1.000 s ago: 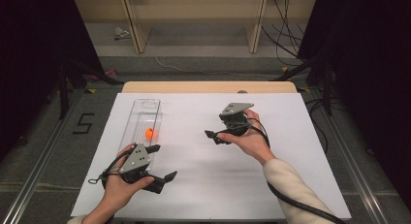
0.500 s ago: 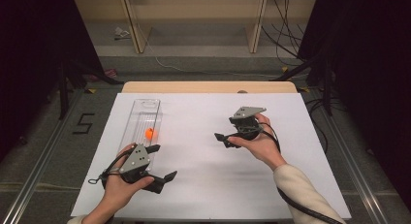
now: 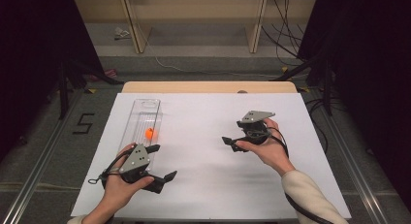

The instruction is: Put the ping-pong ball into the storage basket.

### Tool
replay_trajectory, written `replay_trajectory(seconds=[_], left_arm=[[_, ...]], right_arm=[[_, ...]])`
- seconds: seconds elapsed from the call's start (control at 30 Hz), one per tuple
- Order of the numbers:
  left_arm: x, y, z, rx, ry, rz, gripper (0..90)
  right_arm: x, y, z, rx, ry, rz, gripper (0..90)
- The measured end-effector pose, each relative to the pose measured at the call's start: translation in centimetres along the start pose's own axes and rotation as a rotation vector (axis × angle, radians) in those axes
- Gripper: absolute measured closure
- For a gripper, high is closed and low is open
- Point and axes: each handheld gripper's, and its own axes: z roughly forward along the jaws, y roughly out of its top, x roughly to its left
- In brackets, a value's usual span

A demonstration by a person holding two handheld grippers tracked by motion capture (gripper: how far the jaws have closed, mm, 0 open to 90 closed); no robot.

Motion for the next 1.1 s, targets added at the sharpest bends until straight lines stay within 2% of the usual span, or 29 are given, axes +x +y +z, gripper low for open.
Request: replay_trajectory(seconds=[0.57,1.1], left_arm=[[0.0,0.0,0.0,0.001,0.002,0.000,1.0],[0.1,0.0,0.0,0.000,0.004,-0.001,1.0]], right_arm=[[-0.5,-1.9,-1.7,0.002,-0.023,0.023,16.3],[-0.6,-2.7,-2.6,-0.001,-0.033,0.032,16.3]])
